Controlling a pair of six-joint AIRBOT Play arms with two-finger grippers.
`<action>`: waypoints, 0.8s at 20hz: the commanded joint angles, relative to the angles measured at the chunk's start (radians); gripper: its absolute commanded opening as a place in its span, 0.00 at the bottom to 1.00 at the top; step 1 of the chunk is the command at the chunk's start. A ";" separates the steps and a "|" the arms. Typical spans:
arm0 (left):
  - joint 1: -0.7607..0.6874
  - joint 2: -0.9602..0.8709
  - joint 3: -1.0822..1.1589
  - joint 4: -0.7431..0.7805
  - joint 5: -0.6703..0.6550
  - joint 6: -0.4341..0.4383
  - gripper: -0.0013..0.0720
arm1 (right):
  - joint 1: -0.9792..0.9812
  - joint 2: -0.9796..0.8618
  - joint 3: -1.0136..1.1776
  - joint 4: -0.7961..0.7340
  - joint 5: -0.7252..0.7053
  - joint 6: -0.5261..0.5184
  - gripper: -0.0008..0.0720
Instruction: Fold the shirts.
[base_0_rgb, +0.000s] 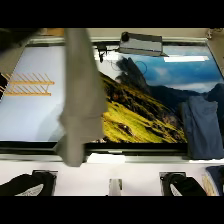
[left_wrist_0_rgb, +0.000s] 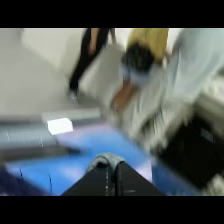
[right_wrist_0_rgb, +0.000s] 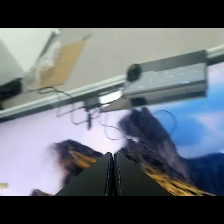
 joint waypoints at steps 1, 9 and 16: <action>-0.109 -0.267 0.001 -0.003 -0.244 -0.026 0.07 | 0.000 -0.008 0.000 -0.098 0.137 0.000 0.04; -0.340 -0.633 0.002 -0.081 -0.361 -0.054 0.07 | 0.000 -0.067 -0.001 -0.115 0.375 -0.125 0.04; 0.014 -0.513 0.094 -0.012 -0.654 -0.229 0.74 | 0.000 -0.335 -0.032 -0.138 0.320 -0.270 0.61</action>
